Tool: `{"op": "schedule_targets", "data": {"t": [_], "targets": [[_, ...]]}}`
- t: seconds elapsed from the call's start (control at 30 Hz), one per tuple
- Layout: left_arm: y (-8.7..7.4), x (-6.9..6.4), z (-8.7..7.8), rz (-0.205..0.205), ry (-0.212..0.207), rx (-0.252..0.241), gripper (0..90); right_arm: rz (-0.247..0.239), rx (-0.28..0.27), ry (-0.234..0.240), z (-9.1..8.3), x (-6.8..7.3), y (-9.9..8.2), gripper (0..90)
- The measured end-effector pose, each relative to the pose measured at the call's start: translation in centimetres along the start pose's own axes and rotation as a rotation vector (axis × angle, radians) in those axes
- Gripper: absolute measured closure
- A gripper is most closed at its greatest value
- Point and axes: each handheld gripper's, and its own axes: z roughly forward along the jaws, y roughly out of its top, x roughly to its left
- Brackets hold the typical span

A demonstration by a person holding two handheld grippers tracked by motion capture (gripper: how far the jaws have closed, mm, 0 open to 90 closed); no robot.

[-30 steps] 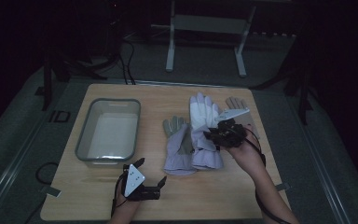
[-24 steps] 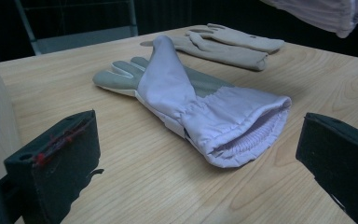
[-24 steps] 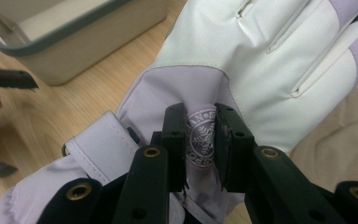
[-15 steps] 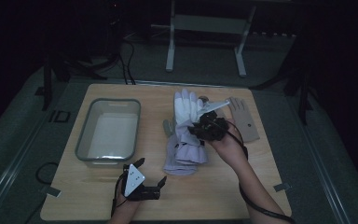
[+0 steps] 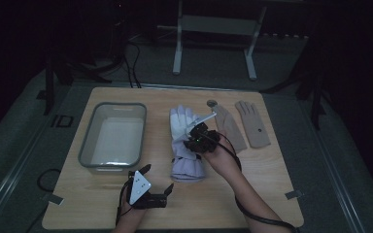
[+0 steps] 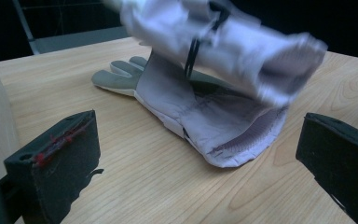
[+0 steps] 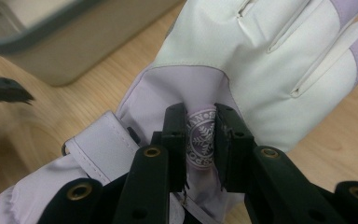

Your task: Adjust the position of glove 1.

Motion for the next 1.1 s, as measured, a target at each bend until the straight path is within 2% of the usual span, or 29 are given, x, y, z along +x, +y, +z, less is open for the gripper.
{"op": "schedule_targets", "data": {"t": [0.07, 0.2, 0.23, 0.37, 0.6, 0.73, 0.9, 1.0, 1.1], "targets": [[0.0, 0.0, 0.0, -0.003, -0.001, 0.0, 0.0, -0.008, 0.026, -0.012, 1.1, -0.1, -0.3, 75.7], [0.0, 0.0, 0.0, 0.0, -0.001, 0.001, 0.0, 0.006, 0.064, -0.015, 2.5, -0.6, -0.6, 75.6], [0.0, 0.0, 0.0, 0.0, -0.001, 0.001, 0.0, 0.006, 0.064, -0.015, 2.5, -0.6, -0.6, 75.6], [0.0, 0.0, 0.0, -0.004, -0.002, -0.002, 0.0, 0.015, 0.098, -0.062, 3.3, -1.3, -1.1, 76.2], [0.0, 0.0, 0.0, 0.0, 0.001, -0.004, 0.0, 0.049, 0.115, -0.059, 3.2, -2.6, -2.5, 76.1], [0.0, 0.0, 0.0, 0.002, 0.0, 0.001, 0.0, 0.047, 0.124, -0.028, 2.6, -2.5, -3.5, 75.7], [0.0, 0.0, 0.0, 0.001, 0.003, 0.002, 0.0, 0.04, 0.124, -0.011, 1.7, -2.1, -4.8, 75.3], [0.0, 0.0, 0.1, -0.006, 0.009, 0.007, 0.0, 0.047, 0.119, 0.008, 1.0, -2.2, -5.5, 71.8], [0.0, 0.2, 0.1, -0.025, 0.007, 0.008, 0.0, 0.047, 0.087, 0.021, 0.5, -2.3, -5.5, 64.6]]}}
